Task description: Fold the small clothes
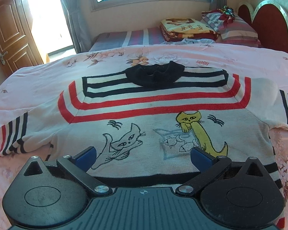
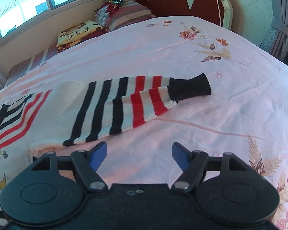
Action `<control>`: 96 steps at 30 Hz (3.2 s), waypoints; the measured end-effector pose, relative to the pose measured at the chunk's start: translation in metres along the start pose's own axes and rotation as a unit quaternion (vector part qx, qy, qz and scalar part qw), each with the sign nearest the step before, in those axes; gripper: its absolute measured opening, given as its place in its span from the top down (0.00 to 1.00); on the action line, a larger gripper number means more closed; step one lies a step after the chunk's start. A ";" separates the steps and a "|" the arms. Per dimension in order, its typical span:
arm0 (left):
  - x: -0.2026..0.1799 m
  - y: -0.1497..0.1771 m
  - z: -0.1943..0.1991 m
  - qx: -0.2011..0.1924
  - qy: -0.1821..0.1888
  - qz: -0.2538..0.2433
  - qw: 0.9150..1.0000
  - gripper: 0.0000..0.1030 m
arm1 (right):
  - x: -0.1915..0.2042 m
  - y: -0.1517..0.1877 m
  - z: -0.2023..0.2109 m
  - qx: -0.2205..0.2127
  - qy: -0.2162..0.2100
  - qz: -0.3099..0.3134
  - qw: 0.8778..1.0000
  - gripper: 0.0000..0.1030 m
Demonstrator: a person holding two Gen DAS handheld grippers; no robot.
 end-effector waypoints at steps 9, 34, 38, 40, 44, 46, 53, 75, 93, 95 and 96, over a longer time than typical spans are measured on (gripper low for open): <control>-0.014 -0.007 -0.042 0.025 -0.031 -0.018 0.999 0.00 | -0.040 -0.021 -0.062 0.025 0.014 -0.045 0.999 0.29; 0.024 -0.020 -0.056 0.041 -0.001 0.030 0.999 0.00 | 0.022 -0.096 -0.036 -0.103 -0.018 0.011 0.994 0.85; 0.055 -0.025 -0.059 0.041 0.013 0.051 0.998 0.00 | 0.114 -0.102 -0.001 -0.132 -0.075 0.076 0.985 0.85; 0.073 -0.028 -0.061 0.041 0.015 0.053 0.998 0.00 | 0.168 -0.096 0.014 -0.136 -0.112 0.105 0.979 0.85; 0.117 -0.031 -0.064 0.041 0.012 0.076 0.996 0.00 | 0.287 -0.064 0.031 -0.116 -0.200 0.162 0.959 0.85; 0.135 -0.032 -0.068 0.044 0.018 0.089 0.995 0.00 | 0.335 -0.043 0.027 -0.092 -0.235 0.179 0.951 0.85; 0.123 -0.033 -0.081 0.082 0.115 0.121 0.983 0.00 | 0.392 0.010 0.002 -0.025 -0.253 0.216 0.943 0.52; -0.077 -0.071 -0.132 0.111 0.333 0.195 0.916 0.64 | 0.167 0.017 0.004 -0.052 -0.086 0.123 0.987 0.34; 0.064 -0.116 -0.087 0.006 0.302 0.198 0.933 0.92 | 0.186 0.008 -0.025 -0.037 -0.093 0.123 0.987 0.33; 0.093 -0.108 -0.093 0.008 0.279 0.205 0.938 0.95 | 0.200 0.007 -0.026 -0.038 -0.105 0.133 0.985 0.40; 0.105 -0.103 -0.098 0.011 0.267 0.209 0.941 1.00 | 0.205 0.007 -0.028 -0.035 -0.109 0.138 0.984 0.44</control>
Point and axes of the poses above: each gripper's, at about its wrist camera, not at the fingertips, and z roughly against the way its jaws point, x to its left, y to its underside, the point moved 10 cm from there along -z, roughly the way its jaws point, and after that the axes turned 8 degrees about z, right-handed, at the moved point
